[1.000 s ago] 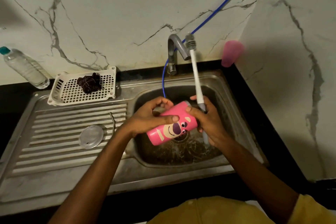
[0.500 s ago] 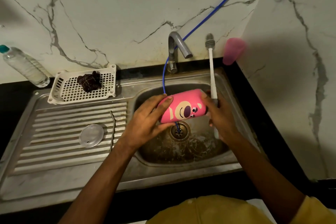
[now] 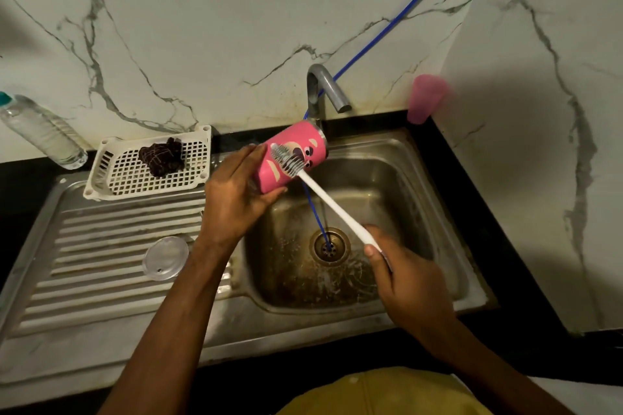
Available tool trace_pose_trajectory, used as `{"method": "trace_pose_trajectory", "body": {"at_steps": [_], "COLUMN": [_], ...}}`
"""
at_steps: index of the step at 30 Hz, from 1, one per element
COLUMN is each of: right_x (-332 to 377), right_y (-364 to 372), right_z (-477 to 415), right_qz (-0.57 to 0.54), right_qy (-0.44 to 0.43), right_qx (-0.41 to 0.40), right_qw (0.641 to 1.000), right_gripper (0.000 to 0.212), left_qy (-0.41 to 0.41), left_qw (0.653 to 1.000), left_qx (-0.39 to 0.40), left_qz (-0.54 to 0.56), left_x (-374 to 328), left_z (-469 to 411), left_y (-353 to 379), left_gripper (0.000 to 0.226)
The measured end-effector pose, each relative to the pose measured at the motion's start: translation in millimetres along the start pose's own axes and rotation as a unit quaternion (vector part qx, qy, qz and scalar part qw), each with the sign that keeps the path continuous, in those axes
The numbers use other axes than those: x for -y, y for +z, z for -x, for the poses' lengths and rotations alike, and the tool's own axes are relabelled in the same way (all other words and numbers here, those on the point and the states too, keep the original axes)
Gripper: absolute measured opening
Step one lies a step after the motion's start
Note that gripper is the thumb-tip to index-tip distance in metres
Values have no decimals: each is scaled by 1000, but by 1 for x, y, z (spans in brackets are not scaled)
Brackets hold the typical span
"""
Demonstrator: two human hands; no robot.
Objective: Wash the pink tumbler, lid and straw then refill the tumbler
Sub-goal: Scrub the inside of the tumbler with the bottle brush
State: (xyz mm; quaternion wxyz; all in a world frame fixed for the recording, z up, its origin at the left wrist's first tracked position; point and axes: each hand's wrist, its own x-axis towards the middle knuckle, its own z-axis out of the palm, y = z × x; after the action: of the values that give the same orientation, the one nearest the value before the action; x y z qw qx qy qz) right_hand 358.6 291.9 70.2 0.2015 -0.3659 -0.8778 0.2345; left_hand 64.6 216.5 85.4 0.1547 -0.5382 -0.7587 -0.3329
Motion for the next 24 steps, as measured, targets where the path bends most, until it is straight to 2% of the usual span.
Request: {"method": "trace_pose_trajectory", "body": {"at_steps": [6,15,24], "right_x": [2,7,8], "right_y": [-17,-33,-40], "right_z": [-15,-22,-30], "right_qz": [78,58,79], "right_qy": [-11,57,77], "right_qx": [-36,-14,10], "right_qw": [996,997,994], "right_gripper": [47,44,45], "left_qy": [15,40,69], "left_qw": [1000,999,997], "left_qx": [-13,-9,-16], "left_qz": [-14,-15,-11], "left_x": [-6,-19,-24], "left_z": [-3,-9,-6], "left_y": [-3,-1,3], "left_gripper": [79,79,76]}}
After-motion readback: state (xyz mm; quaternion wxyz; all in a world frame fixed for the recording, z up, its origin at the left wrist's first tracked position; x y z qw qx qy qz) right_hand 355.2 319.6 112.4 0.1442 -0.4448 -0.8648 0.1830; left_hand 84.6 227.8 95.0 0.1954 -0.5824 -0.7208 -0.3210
